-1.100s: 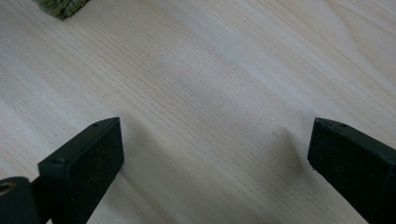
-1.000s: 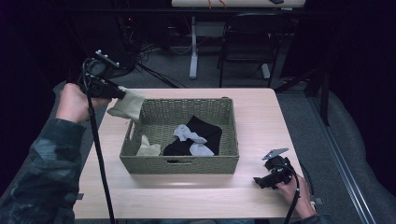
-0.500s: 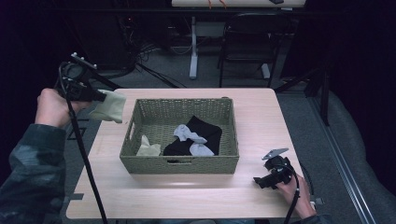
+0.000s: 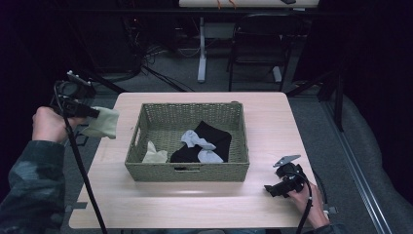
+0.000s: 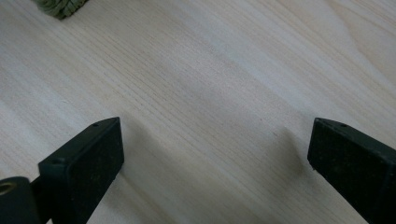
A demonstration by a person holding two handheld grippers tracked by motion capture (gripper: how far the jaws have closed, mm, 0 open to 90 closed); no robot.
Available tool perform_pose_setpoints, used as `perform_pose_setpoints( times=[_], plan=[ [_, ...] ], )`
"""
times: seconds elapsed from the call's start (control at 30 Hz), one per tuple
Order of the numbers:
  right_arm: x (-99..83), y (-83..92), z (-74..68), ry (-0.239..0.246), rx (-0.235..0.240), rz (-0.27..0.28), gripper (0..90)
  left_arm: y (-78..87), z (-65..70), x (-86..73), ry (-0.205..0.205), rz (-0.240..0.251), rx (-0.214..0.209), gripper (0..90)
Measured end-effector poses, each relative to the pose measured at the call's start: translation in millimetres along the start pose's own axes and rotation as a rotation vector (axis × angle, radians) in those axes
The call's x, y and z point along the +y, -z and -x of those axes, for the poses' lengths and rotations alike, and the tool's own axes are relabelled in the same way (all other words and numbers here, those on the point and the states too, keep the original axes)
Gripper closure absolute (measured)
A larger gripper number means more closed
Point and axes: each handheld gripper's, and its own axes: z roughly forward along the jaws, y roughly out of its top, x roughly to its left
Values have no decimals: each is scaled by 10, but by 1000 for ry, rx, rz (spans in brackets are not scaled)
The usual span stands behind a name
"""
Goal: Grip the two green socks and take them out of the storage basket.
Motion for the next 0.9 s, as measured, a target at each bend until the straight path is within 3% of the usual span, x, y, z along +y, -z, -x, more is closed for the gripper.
perform_pose_setpoints(
  times=[0.9],
  plan=[
    [-2, -3, 0, -1, 2, -1, 29, -675, -128, -248, 75, -85, -44, 873]
  ],
)
